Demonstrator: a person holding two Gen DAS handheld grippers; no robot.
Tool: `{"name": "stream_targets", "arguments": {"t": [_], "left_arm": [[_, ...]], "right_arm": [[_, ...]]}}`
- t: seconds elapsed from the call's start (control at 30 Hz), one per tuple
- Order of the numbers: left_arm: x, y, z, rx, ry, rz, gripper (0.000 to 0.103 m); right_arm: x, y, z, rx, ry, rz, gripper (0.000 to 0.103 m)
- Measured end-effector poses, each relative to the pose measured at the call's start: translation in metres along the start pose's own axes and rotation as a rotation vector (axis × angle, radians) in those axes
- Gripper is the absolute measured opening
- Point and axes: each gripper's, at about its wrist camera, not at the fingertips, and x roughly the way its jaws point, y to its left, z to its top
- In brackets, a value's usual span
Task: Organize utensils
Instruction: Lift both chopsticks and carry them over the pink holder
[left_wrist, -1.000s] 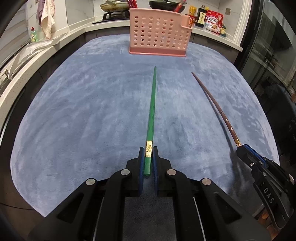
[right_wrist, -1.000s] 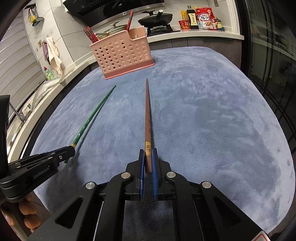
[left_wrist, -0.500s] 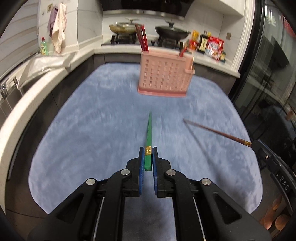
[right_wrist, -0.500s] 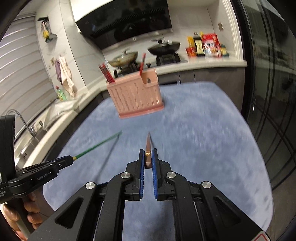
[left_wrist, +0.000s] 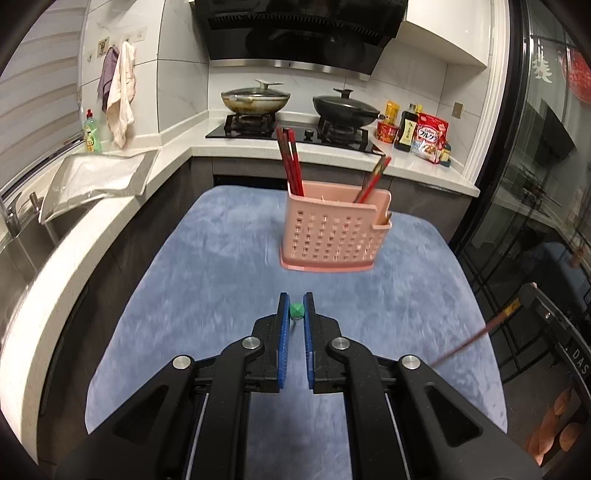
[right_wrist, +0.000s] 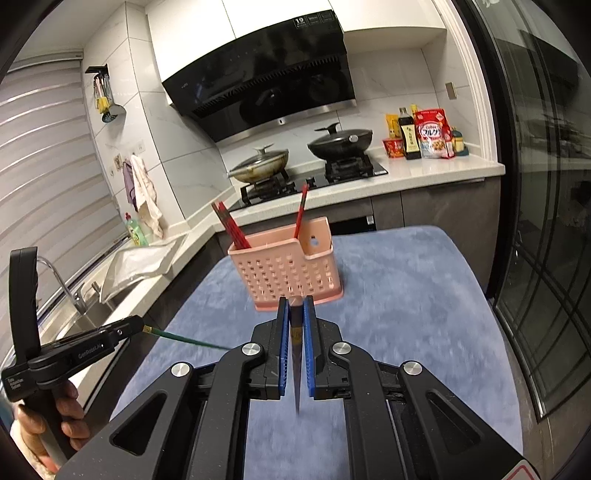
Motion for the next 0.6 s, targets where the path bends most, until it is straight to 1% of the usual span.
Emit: {"name": "stream_targets", "arguments": {"t": [0.33,0.43,0.6], "left_arm": [[0.006,0.0,0.056,-0.002,-0.043,-0.017,0.007],[0.006,0.0,0.076,-0.009,-0.062,-0.027,0.007],[0.003,-0.004,0.116,-0.008,-0.12,-0.026,0.007]], "right_arm": [[0.022,0.003,0.045,0.018,-0.023,0.049,0.007],[0.028,0.005,0.065,0.023,-0.042,0.069,0.007],[0.037,0.011,0.104,0.036,-0.086,0.104,0.007]]}}
